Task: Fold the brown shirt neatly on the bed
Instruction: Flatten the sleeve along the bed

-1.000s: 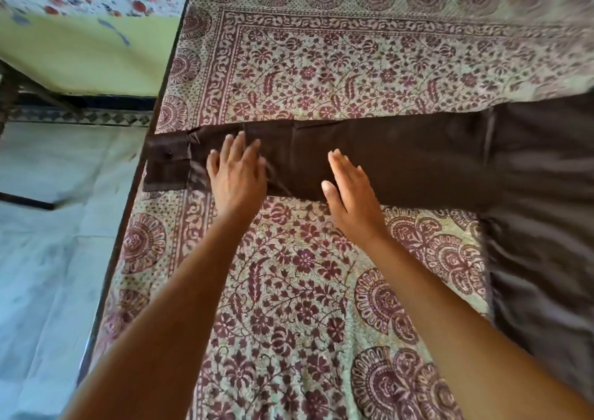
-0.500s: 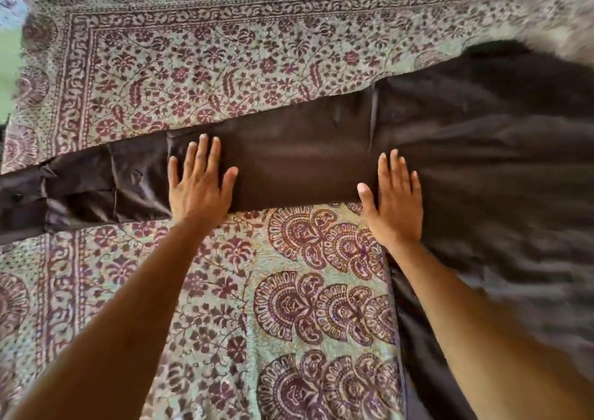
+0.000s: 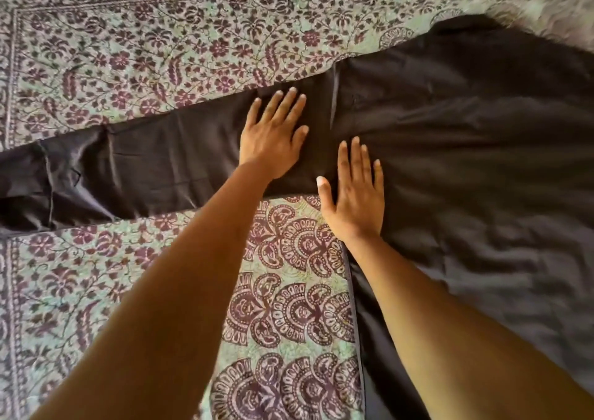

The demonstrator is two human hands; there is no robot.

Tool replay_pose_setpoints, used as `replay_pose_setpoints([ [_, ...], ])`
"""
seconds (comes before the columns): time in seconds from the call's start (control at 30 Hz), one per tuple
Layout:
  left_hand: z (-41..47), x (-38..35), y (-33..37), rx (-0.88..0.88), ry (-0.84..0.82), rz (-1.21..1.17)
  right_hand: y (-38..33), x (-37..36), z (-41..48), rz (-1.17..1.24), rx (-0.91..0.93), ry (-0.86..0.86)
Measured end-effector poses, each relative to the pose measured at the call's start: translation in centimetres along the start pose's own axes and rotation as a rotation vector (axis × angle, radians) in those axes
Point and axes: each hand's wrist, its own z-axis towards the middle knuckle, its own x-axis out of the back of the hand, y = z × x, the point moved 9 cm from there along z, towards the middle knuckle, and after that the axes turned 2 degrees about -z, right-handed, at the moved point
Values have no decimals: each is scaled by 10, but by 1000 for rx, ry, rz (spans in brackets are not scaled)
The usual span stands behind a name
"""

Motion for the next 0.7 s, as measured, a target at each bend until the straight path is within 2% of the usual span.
replay_pose_setpoints([
  [0.1, -23, 20, -88, 183, 53, 11, 1, 1, 0, -4, 3, 4],
  [0.2, -55, 34, -173, 417, 38, 5, 1, 1, 0, -12, 1, 0],
  [0.3, -62, 41, -188, 556, 74, 8, 1, 2, 0, -14, -2, -2],
  [0.37, -53, 42, -145, 504, 112, 0, 0, 2, 0, -23, 3, -14],
  [0.4, -51, 37, -114, 422, 115, -3, 0, 2, 0, -25, 3, -20],
  [0.47, -58, 19, -48, 236, 78, -24, -1, 2, -1, -20, -7, -30],
  [0.53, -69, 3, -18, 143, 18, -40, 1, 3, 0, -35, -27, -47],
  [0.63, -74, 12, -67, 164, 28, -36, -3, -4, 2, -88, -46, -132],
  [0.7, -91, 24, -130, 273, 54, -25, -2, -2, 1, -96, -60, -145],
])
